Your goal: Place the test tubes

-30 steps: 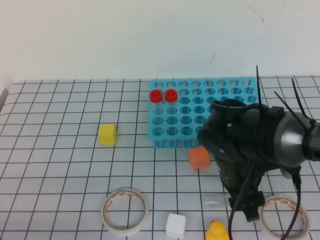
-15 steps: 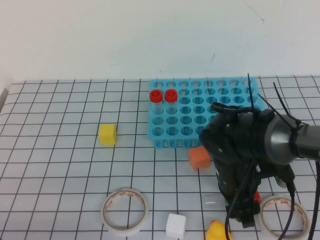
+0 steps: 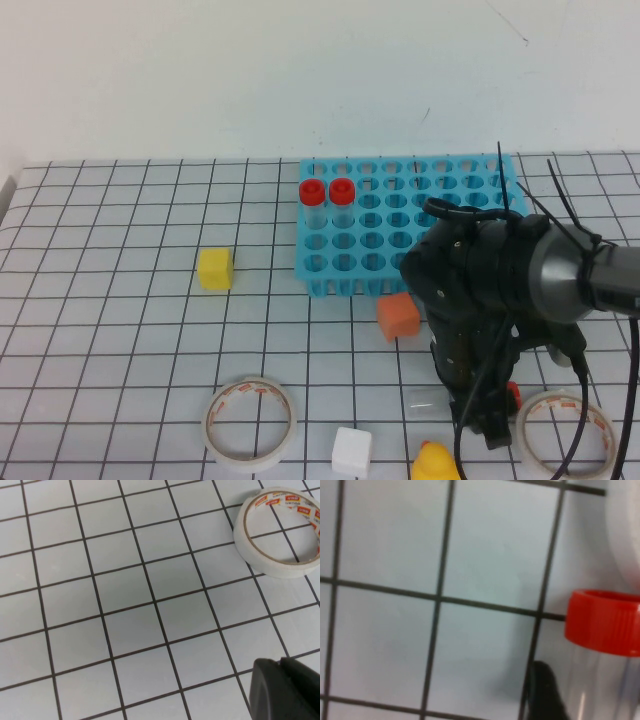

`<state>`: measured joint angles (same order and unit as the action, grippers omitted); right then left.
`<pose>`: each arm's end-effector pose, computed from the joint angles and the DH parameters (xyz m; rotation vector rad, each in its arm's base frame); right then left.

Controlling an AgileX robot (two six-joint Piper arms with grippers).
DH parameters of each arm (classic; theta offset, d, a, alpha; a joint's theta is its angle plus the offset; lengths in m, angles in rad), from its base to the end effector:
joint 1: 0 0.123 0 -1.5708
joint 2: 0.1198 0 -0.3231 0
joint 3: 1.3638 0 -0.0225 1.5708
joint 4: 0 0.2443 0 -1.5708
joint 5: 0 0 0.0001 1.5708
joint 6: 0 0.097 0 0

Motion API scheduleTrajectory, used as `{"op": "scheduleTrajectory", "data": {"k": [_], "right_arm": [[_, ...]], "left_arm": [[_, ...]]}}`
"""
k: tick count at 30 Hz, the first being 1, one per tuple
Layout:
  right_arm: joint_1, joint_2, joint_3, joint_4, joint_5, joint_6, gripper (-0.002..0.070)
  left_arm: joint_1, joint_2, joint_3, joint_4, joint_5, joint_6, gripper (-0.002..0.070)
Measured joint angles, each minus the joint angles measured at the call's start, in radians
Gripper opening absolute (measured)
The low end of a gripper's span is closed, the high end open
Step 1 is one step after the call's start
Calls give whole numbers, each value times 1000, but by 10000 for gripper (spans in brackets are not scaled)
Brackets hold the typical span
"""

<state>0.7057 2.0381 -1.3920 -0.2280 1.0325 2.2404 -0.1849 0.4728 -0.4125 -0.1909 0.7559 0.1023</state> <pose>0.3145 0.2432 0.1864 1.9175 2.2412 -0.0583 0.0447 -0.0212 0.2690 0.2370 2.2851 -0.2646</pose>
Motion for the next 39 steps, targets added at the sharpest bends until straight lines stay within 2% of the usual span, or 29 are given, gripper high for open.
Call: {"op": "scheduleTrajectory", "data": {"k": [5,17,24,31,39], "right_arm": [[-2,0,-4,-3,-3,-21,236],[-2,2,-19,-1,31,-141,239],[-2,2,-145,8,151,-273,239],[-2,-4,-270,-34,169,-593,239],[-2,-13,-399,-65,178,-873,239]], "left_arm": [[0,0,0,0,0,0,-1],[0,0,0,0,0,0,-1],[0,0,0,0,0,0,-1],[0,0,0,0,1,0,-2],[0,0,0,0,2,0,-1]]}}
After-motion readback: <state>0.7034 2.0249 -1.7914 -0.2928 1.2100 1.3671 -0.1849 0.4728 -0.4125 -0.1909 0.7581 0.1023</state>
